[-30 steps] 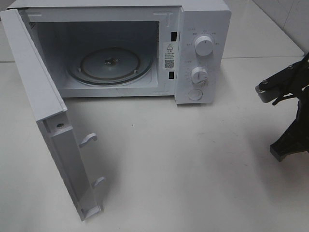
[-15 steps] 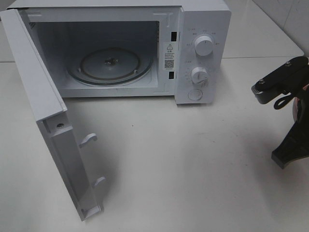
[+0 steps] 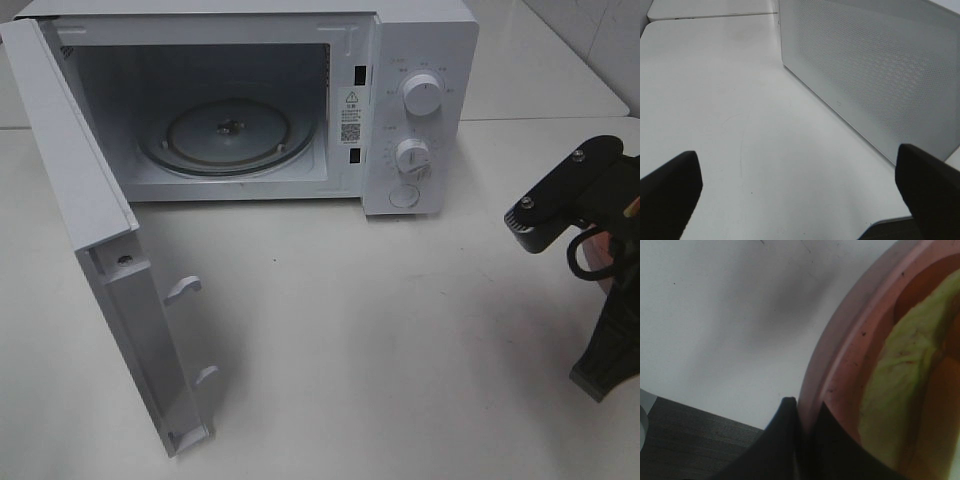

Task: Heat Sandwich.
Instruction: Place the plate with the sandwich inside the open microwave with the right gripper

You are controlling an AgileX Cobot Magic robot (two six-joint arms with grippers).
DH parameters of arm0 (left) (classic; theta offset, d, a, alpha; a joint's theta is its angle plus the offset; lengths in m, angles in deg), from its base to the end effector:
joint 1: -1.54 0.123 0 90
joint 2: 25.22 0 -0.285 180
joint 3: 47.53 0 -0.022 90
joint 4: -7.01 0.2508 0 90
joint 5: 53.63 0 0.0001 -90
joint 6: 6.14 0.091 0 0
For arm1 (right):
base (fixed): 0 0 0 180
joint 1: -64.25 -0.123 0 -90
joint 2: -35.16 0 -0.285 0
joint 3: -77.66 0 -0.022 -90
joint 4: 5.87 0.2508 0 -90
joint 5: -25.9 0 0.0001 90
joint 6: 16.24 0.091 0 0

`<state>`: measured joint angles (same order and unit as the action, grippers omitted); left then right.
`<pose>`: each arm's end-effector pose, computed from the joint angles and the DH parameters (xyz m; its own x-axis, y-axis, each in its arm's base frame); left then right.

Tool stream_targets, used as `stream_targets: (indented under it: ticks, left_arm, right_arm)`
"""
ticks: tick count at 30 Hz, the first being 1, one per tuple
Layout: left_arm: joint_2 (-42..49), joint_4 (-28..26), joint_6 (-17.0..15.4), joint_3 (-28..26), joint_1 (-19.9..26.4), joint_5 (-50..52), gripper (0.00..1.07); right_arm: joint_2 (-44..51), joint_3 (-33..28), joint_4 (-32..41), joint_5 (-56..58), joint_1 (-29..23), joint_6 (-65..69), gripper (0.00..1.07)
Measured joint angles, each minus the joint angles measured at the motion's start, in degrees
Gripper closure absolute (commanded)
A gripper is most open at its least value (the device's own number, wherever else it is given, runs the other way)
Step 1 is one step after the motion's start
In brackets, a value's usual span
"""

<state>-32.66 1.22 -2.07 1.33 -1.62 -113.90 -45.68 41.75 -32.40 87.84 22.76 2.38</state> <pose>-0.0055 -0.0077 0.2769 -0.4418 0.0451 -0.8960 0.1424 0.9896 -0.0204 0.1693 0.1018 0.2277 -0.7993 -0.5913 -0.1071 -0.5151 0.7659 -0.3848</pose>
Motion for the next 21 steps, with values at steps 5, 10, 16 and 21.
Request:
stream_targets:
  ticks: [5, 10, 16, 21]
  left_arm:
    - [0.0, 0.0, 0.0, 0.0, 0.0, 0.0, 0.03]
    - [0.0, 0.0, 0.0, 0.0, 0.0, 0.0, 0.03]
    - [0.0, 0.0, 0.0, 0.0, 0.0, 0.0, 0.03]
    - [0.0, 0.0, 0.0, 0.0, 0.0, 0.0, 0.03]
  right_arm:
    - [0.34, -0.06, 0.0, 0.69, -2.86, 0.0, 1.07]
    - [0.34, -0.06, 0.0, 0.69, -5.84, -1.15, 1.07]
    - [0.34, -0.06, 0.0, 0.69, -9.22, -2.23, 1.07]
    - [0.34, -0.06, 0.0, 0.69, -11.52, -3.5, 1.07]
